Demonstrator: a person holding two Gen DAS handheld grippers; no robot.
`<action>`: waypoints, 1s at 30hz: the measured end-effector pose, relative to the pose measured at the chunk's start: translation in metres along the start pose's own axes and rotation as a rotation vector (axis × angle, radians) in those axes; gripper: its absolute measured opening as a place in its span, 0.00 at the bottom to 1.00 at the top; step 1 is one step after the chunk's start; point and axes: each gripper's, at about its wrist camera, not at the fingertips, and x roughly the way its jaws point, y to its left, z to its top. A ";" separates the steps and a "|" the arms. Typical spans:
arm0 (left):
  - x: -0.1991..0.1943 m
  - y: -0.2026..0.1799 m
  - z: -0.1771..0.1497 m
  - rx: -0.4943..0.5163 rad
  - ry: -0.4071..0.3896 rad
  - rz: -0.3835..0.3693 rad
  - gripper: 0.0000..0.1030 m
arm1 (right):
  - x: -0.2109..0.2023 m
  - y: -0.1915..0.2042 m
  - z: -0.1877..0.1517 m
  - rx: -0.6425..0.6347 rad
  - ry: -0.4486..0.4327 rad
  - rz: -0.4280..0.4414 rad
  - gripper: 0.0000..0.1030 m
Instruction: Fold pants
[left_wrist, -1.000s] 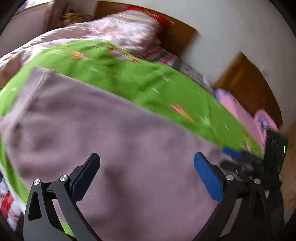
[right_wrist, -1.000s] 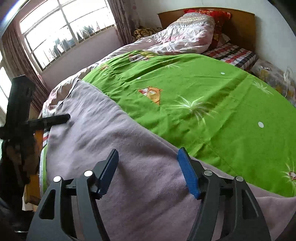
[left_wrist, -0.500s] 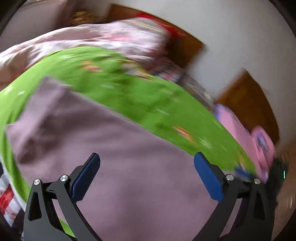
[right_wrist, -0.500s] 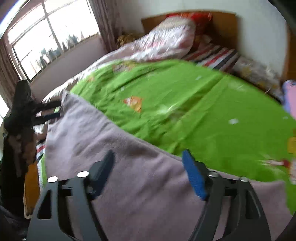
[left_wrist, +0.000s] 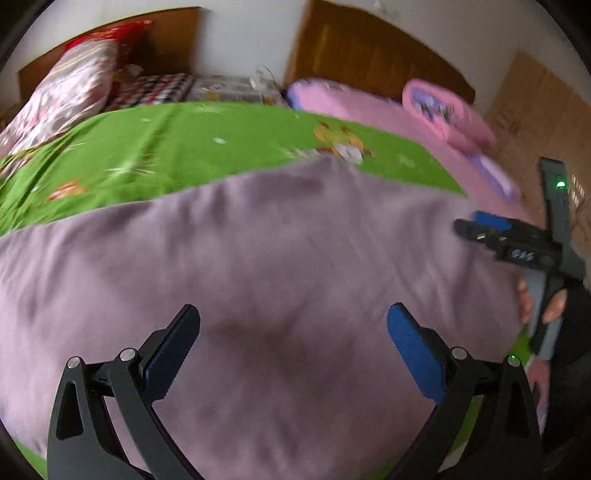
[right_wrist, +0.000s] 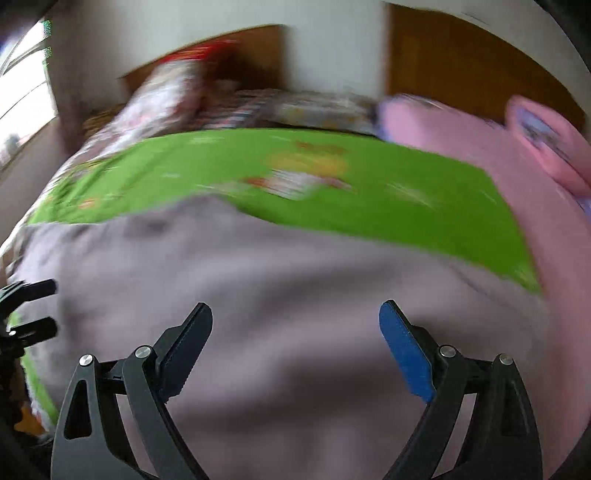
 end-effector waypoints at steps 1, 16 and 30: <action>0.012 -0.004 -0.001 0.001 0.031 0.006 0.98 | 0.003 -0.015 -0.009 0.025 0.032 -0.044 0.86; 0.032 -0.025 -0.004 0.107 0.029 0.204 0.99 | 0.008 -0.046 -0.038 0.039 0.005 0.110 0.95; -0.008 0.006 0.001 -0.061 -0.022 -0.012 0.98 | 0.002 -0.017 -0.018 0.011 0.102 -0.090 0.95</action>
